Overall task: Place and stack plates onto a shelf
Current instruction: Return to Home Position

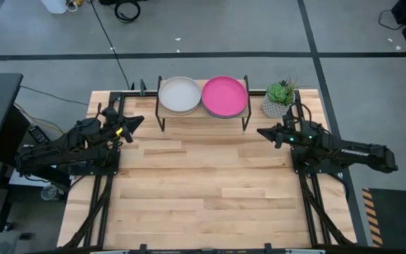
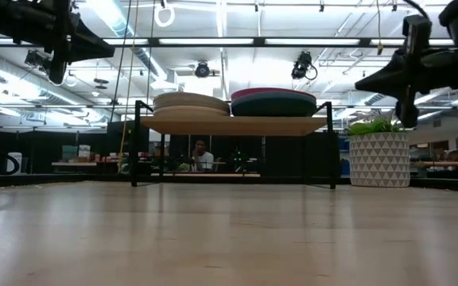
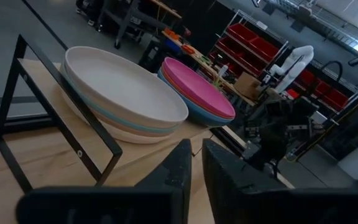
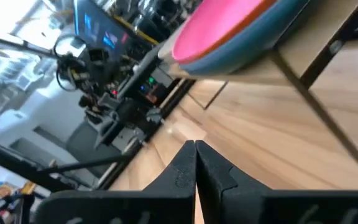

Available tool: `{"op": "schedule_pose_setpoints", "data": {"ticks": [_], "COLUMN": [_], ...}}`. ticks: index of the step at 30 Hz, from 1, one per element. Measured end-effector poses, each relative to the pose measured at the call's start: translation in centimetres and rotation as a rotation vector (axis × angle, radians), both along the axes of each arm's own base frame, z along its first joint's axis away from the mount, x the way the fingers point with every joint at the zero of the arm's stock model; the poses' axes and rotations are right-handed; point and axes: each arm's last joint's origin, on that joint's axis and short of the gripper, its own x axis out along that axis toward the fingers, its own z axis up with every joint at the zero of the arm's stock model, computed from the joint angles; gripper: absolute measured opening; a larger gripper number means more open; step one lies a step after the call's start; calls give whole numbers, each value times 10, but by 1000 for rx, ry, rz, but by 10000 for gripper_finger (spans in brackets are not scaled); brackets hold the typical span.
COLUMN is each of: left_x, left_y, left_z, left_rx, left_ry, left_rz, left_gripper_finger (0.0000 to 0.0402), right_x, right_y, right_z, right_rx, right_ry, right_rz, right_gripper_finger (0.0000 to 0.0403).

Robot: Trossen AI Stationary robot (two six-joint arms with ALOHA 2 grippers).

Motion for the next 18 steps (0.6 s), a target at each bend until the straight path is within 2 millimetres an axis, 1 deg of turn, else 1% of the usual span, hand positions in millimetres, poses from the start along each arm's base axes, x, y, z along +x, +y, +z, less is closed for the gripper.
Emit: {"op": "schedule_pose_setpoints", "data": {"ticks": [6, 8, 11, 16, 18], "left_x": [0, 2, 10, 18, 18], "left_y": [0, 0, 2, 2, 2], "left_z": [-3, -8, -32, -79, -84], "left_rx": [-8, -18, -61, -152, -171], "left_ry": [28, 12, -56, -213, -200], "left_rz": [-2, 0, 5, -24, -10], "left_gripper_finger": [14, 7, 6, 8, 7], "right_x": [-15, -18, -18, -18, -18], "right_y": [2, 2, 1, 1, 1], "right_z": [-6, -9, -13, -13, -13], "right_rx": [10, 25, 34, 36, 46], "right_ry": [30, 52, 83, 86, 83], "right_rz": [-72, -96, -126, -147, -147], "right_gripper_finger": [7, 7, 7, 7, 8]}}
